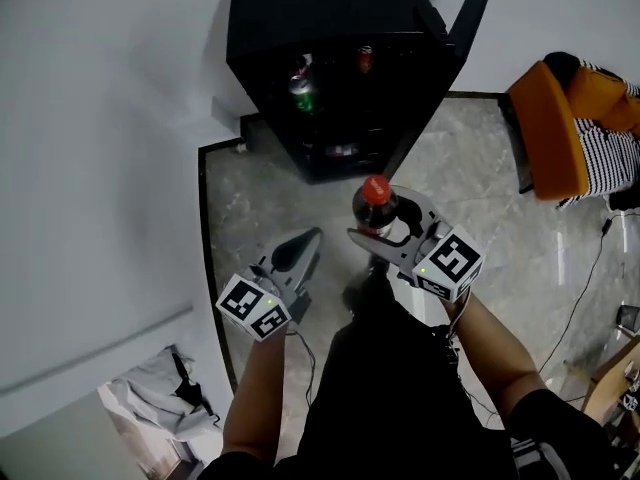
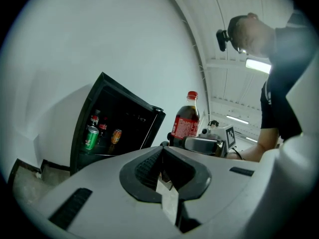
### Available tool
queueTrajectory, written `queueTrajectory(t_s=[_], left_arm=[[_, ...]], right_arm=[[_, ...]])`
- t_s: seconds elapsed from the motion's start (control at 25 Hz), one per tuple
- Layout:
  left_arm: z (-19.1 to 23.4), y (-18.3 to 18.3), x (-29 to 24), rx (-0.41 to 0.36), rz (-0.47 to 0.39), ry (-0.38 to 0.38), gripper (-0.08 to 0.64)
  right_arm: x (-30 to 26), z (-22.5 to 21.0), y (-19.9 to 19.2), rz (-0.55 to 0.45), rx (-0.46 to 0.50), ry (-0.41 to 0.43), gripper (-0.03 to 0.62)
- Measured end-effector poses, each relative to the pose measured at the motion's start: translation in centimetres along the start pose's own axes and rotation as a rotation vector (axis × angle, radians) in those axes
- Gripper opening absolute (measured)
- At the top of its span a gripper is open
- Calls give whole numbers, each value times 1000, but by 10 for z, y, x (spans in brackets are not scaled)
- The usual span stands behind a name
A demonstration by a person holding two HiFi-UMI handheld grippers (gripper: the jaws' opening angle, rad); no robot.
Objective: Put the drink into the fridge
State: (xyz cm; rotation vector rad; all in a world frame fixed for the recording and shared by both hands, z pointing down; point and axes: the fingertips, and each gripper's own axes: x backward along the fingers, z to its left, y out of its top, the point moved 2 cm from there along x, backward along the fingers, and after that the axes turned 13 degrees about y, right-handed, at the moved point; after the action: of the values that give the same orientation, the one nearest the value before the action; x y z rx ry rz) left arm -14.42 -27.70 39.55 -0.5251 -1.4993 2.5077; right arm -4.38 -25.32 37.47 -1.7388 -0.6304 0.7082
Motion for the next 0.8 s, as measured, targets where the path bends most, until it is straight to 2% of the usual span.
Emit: queueTrajectory(t_s=[0.16,0.24,0.48,0.64,0.8], left_arm=[[15,1,-51,-63,20,1,11],[22,3,-76,-67,12,5,11],[49,7,-138,-115,-19,39,12],[63,5,-170,-153,-20,55,11],[89,2,-204,-134,-58,79,11]], right_arm=[[-4,-58,-6,-50,6,-35,327],[-7,-83,-9,-62,26,-46,327],[-17,-136,-14,-118,83,-76,325],[-27,-170,-21,-138,86,-105,325],[-39,-210,-32,-164,100,-161,327]])
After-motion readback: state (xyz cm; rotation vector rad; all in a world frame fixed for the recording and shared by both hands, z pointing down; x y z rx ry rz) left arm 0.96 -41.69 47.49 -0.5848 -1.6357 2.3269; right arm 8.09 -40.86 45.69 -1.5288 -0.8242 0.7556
